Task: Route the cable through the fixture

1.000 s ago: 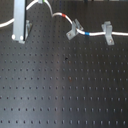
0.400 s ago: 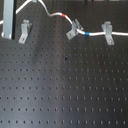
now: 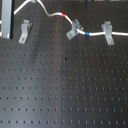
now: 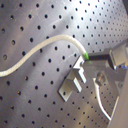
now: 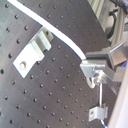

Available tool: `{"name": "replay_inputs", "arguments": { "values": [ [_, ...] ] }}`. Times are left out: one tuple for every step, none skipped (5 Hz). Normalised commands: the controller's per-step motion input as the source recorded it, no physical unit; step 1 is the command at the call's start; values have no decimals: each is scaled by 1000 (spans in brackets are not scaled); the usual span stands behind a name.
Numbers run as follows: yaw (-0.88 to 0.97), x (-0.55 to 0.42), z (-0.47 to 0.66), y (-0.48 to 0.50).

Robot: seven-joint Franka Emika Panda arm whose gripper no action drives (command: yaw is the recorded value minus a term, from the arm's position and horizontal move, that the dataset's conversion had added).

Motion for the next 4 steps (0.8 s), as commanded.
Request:
{"name": "replay_inputs", "arguments": {
  "values": [
    [0,-145,128,-63],
    [97,-284,236,-38],
    [137,-307,259,61],
    [117,-238,242,181]
  ]
}}
